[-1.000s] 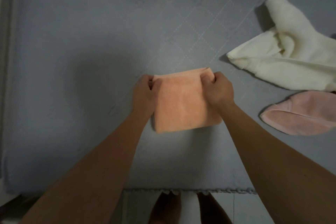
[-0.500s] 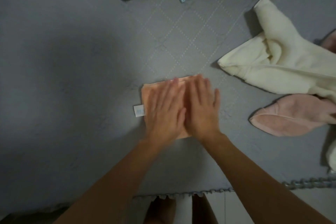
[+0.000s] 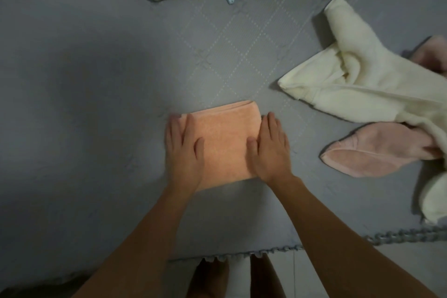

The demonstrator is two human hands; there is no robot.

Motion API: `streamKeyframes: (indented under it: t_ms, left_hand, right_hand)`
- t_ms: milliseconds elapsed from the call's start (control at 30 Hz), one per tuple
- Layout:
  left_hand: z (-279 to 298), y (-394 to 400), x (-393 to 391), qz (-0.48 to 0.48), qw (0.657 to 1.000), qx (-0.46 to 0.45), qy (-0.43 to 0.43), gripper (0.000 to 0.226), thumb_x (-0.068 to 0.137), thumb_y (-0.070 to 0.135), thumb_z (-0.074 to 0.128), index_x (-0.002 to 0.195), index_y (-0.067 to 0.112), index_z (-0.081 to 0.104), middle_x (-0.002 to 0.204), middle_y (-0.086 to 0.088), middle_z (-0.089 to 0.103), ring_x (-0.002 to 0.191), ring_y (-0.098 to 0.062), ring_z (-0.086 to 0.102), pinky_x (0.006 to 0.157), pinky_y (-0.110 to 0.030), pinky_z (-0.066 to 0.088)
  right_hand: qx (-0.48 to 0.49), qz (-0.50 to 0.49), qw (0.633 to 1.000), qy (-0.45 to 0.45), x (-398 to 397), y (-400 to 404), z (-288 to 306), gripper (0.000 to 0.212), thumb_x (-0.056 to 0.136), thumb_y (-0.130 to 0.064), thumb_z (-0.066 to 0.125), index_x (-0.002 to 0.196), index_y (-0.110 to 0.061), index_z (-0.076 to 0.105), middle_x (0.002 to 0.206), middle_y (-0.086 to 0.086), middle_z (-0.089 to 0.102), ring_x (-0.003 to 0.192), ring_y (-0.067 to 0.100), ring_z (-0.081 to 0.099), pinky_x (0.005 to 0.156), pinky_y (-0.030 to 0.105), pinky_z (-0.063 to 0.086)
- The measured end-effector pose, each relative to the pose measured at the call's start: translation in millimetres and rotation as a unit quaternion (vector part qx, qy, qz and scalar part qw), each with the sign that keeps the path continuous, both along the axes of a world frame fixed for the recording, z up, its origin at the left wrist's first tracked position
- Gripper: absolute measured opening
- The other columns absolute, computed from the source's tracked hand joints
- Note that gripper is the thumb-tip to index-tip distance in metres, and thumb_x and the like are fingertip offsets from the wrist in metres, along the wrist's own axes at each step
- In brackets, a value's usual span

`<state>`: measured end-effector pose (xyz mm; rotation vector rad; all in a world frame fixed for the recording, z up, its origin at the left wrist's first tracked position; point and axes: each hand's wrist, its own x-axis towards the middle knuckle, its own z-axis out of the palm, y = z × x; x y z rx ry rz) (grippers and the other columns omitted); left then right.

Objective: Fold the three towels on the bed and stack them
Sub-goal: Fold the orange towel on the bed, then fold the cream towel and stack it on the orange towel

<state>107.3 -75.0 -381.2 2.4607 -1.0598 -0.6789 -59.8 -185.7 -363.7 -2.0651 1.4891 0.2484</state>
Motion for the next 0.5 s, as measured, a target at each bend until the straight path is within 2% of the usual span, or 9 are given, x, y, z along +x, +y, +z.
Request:
streamKeyframes:
  t_ms: [67,133,167,233,300,367,433,500]
  left_hand:
    - [8,6,4,0.108,0.992,-0.026,0.058,0.068,0.090,0.020,0.063,0.149,0.007,0.033,0.150,-0.025,0.034,0.138,-0.035,0.034,0.117,-0.041,0.027]
    - [14,11,5,0.224,0.965,-0.032,0.129,0.064,0.085,0.021,0.071,0.140,0.006,0.041,0.126,-0.020,0.052,0.118,-0.031,0.051,0.105,-0.040,0.040]
    - [17,12,3,0.273,0.947,-0.022,0.168,0.058,0.084,0.024,0.072,0.132,0.006,0.046,0.116,-0.016,0.056,0.110,-0.031,0.056,0.097,-0.038,0.045]
    - [21,16,-3,0.338,0.905,0.017,0.257,0.046,0.085,0.034,0.071,0.115,0.005,0.053,0.108,-0.011,0.064,0.101,-0.030,0.064,0.087,-0.038,0.051]
    - [20,21,-6,0.369,0.871,0.047,0.320,0.046,0.087,0.042,0.067,0.109,0.002,0.061,0.102,-0.013,0.070,0.093,-0.028,0.068,0.081,-0.040,0.056]
    - [22,25,-4,0.384,0.845,0.055,0.368,0.044,0.089,0.045,0.064,0.102,0.002,0.067,0.092,-0.011,0.072,0.080,-0.024,0.069,0.066,-0.033,0.056]
    - [26,28,3,0.366,0.850,0.041,0.377,0.041,0.091,0.044,0.060,0.097,0.005,0.068,0.082,-0.005,0.070,0.071,-0.017,0.066,0.055,-0.025,0.049]
    - [33,28,13,0.338,0.879,-0.001,0.337,0.036,0.094,0.042,0.057,0.092,0.007,0.066,0.072,0.003,0.063,0.063,-0.009,0.058,0.049,-0.020,0.044]
  right_hand:
    - [0.005,-0.054,0.998,-0.034,-11,5,5,0.052,0.097,-0.035,0.045,0.141,-0.007,0.046,0.152,0.015,0.038,0.139,0.032,0.035,0.113,0.042,0.028]
    - [0.060,-0.168,0.980,-0.082,-17,11,7,0.038,0.095,-0.035,0.049,0.121,-0.010,0.061,0.126,0.013,0.057,0.113,0.029,0.055,0.093,0.036,0.041]
    - [0.102,-0.233,0.961,-0.108,-18,15,8,0.032,0.095,-0.037,0.049,0.112,-0.013,0.063,0.115,0.008,0.062,0.104,0.025,0.059,0.085,0.034,0.043]
    - [0.164,-0.329,0.920,-0.138,-20,24,10,0.022,0.095,-0.041,0.050,0.105,-0.022,0.057,0.104,0.000,0.062,0.097,0.019,0.059,0.081,0.032,0.042]
    - [0.199,-0.356,0.903,-0.132,-22,29,11,0.023,0.096,-0.044,0.050,0.106,-0.024,0.054,0.104,-0.002,0.060,0.098,0.019,0.057,0.085,0.035,0.044]
    - [0.237,-0.351,0.898,-0.120,-21,30,14,0.029,0.096,-0.043,0.049,0.110,-0.019,0.059,0.103,-0.001,0.061,0.097,0.020,0.058,0.088,0.038,0.047]
    - [0.252,-0.343,0.895,-0.133,-19,31,20,0.028,0.096,-0.040,0.051,0.103,-0.016,0.063,0.097,0.000,0.064,0.089,0.018,0.060,0.083,0.036,0.048]
    - [0.237,-0.327,0.898,-0.175,-14,32,28,0.022,0.096,-0.035,0.055,0.093,-0.015,0.064,0.087,-0.003,0.065,0.078,0.012,0.058,0.070,0.028,0.046]
